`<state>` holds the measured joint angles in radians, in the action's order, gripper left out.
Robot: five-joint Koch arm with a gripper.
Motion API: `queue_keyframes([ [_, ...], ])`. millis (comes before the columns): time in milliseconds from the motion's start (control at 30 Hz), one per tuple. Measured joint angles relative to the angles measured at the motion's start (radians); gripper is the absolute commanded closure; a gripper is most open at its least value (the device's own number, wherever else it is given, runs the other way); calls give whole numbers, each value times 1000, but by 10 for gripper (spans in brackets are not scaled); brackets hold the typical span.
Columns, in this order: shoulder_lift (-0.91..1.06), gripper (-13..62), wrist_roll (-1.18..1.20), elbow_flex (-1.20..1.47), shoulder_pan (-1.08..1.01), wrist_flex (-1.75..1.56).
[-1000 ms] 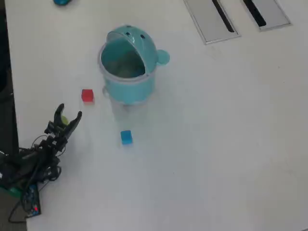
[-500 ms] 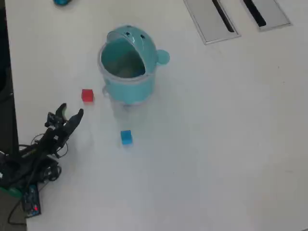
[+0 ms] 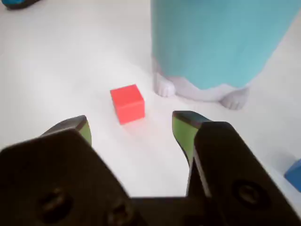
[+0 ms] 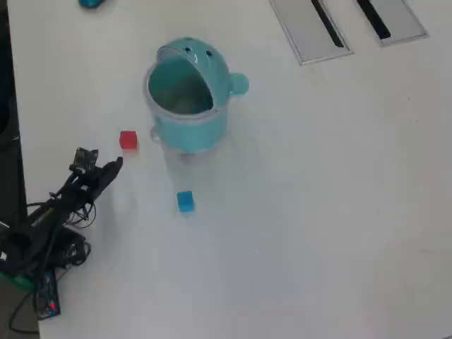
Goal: Grasp RGB lego blocks and put them in the bin one by one.
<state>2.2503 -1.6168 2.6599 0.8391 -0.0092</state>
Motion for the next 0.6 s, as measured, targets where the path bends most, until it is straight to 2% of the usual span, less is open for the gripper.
queue_keyframes([
  [467,-302,183,-38,-336,140,140],
  [600,-385,182,-49,-347,152,141],
])
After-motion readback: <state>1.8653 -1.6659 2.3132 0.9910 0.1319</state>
